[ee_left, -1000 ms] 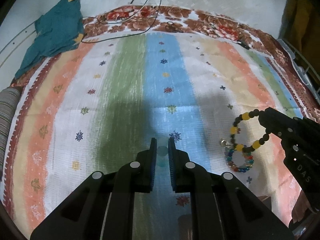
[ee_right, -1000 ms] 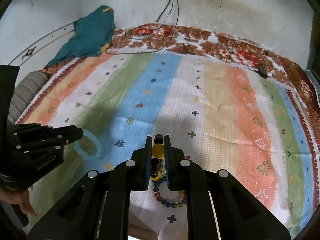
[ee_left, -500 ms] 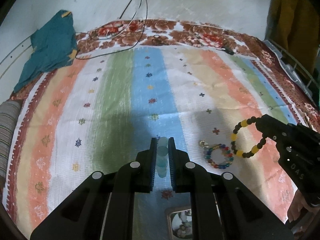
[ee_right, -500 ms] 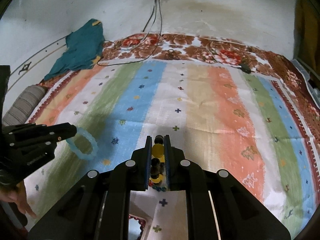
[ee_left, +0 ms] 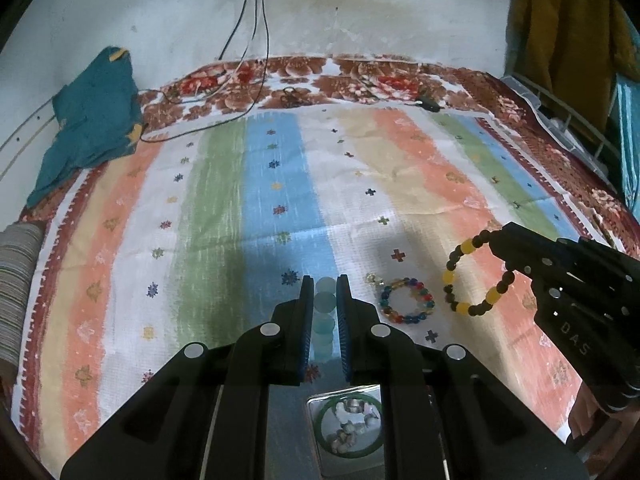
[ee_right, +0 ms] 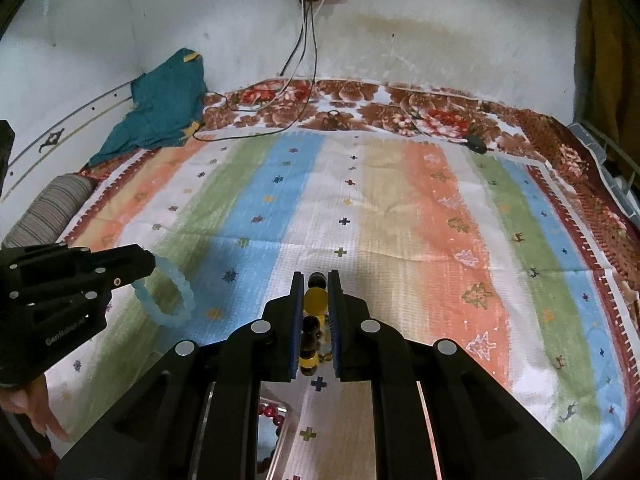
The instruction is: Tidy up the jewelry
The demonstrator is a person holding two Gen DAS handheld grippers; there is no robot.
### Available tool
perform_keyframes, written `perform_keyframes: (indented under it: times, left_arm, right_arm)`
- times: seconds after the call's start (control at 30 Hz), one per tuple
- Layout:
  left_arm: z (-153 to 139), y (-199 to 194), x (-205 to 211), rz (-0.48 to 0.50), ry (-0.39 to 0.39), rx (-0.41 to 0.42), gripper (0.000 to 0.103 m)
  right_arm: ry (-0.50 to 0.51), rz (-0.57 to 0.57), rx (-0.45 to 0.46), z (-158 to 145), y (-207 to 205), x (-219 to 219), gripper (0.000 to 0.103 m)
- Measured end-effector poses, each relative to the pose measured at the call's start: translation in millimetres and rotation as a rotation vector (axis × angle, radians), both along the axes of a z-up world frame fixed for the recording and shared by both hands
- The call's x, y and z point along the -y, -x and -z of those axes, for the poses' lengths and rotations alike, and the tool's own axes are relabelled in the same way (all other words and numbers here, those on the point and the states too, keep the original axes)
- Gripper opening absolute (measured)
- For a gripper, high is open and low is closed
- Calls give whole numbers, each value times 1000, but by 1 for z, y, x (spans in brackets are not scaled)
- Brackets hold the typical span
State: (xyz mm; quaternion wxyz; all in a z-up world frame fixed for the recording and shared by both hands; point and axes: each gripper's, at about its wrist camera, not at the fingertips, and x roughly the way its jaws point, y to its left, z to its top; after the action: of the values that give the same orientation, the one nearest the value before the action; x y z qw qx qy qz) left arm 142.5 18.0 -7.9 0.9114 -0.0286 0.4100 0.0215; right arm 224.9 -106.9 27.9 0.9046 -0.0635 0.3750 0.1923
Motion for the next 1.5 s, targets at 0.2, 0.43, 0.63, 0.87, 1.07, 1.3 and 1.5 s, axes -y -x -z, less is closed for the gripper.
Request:
perform_keyframes:
  times: [0.2, 0.43, 0.63, 0.87, 1.07, 1.3, 1.5]
  left_arm:
    - [-6, 12, 8, 29, -26, 25, 11]
    - [-16, 29, 12, 41, -20, 53, 11]
    - [-21, 41, 14, 49, -6, 66, 11]
    - [-27, 58, 17, 64, 15, 77, 11]
    - [-28, 70, 19, 73, 20, 76, 11]
    - [-22, 73, 16, 81, 122, 25, 12]
    - [-22, 72, 11, 36, 76, 44, 29]
  right_arm:
    - [-28, -22, 37, -11, 17, 1, 13]
    - [-39, -29, 45, -15, 32, 2, 13]
    - [-38, -47, 50, -18, 46, 0, 13]
    - [-41, -70, 44, -18, 64, -3, 13]
    - [-64, -86, 44, -25, 74, -1, 13]
    - [-63, -124, -18, -14, 81, -4, 13]
    - [-35, -65, -7, -13, 75, 5, 44]
